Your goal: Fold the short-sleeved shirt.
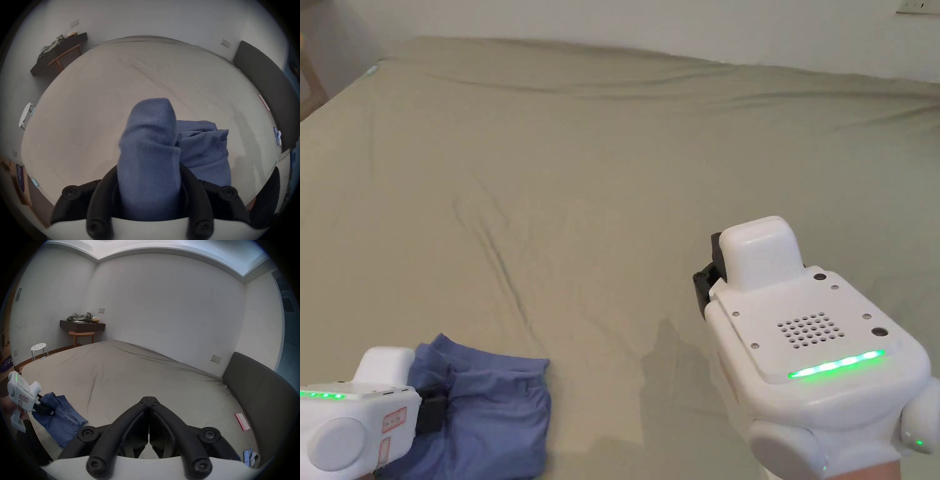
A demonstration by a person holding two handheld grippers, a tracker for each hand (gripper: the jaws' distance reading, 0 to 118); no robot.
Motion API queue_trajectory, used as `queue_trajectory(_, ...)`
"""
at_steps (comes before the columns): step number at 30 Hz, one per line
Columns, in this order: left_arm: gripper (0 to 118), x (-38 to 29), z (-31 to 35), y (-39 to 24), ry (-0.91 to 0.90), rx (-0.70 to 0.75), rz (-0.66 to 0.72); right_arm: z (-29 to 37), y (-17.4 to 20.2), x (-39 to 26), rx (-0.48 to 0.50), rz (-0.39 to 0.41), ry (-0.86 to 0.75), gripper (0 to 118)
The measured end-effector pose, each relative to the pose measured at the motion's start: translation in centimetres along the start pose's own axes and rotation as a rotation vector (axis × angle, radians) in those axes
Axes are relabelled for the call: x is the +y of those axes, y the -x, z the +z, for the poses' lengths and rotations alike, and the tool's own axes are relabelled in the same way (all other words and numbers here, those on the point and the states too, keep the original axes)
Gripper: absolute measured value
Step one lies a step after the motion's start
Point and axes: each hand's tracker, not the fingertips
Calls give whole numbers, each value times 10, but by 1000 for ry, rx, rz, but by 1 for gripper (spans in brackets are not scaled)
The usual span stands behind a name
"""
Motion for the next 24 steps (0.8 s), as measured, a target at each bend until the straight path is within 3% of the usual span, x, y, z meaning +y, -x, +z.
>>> queue_trajectory(12, 34, 16, -16, 140, -5, 354, -69, -37, 37, 1, 41, 14, 44, 2)
queue_trajectory(15, 34, 22, -24, 164, 13, 508, -201, -48, 45, -2, 50, 30, 70, 2)
queue_trajectory(22, 34, 41, -39, 218, 85, 576, -199, -62, 52, -9, 56, 41, 122, 2)
queue_trajectory(24, 34, 45, -40, 231, 112, 519, -142, -63, 50, -10, 54, 41, 132, 2)
